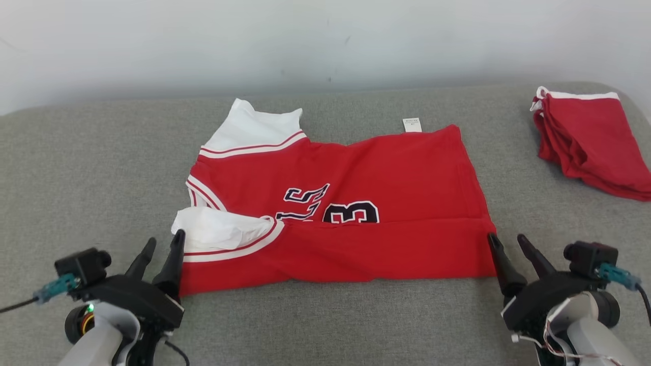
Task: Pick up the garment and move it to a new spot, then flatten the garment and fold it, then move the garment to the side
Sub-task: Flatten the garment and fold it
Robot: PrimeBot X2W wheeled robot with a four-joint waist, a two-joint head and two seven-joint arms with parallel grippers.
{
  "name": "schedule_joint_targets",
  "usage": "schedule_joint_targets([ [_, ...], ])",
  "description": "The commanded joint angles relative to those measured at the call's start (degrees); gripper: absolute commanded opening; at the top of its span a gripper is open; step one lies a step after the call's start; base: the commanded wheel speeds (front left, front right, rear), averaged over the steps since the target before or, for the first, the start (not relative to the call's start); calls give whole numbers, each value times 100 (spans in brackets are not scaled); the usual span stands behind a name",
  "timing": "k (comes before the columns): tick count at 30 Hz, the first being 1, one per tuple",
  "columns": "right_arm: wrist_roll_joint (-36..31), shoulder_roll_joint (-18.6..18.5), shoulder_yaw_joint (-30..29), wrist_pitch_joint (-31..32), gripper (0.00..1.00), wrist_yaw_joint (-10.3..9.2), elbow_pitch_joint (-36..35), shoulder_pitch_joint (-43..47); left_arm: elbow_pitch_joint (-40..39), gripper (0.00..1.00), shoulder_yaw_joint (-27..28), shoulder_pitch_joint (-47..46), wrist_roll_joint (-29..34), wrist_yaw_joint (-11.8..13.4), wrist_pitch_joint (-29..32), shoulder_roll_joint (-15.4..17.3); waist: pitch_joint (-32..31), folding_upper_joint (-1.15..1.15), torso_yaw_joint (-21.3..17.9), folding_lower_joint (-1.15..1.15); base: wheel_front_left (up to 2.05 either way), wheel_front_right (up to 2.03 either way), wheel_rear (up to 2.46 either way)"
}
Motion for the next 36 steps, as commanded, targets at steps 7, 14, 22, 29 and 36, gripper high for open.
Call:
schedule_joint_targets([
  [7, -57, -150, -153, -156, 100, -16, 24, 517, -415, 100, 114, 714, 493, 52, -209, 62, -73, 0, 143, 0, 0, 0, 0],
  [14, -209, -45, -262, -165, 100, -16, 98, 513, -460, 100, 418, 1007, 912, 140, -215, -58, 46, 0, 152, 0, 0, 0, 0],
  [22, -333, 118, -209, -98, 100, -15, 368, 264, -138, 100, 528, 869, 1239, 94, -215, -343, 187, 0, 78, 0, 0, 0, 0],
  [29, -349, 229, -25, -105, 0, -15, 509, 104, 239, 44, 489, 740, 1511, 68, -214, -510, 213, 0, 48, 0, 0, 0, 0],
  [36, -199, 171, 77, -315, 0, -16, 532, 233, 369, 0, 642, 923, 1619, 16, -215, -626, -72, 0, 92, 0, 0, 0, 0],
])
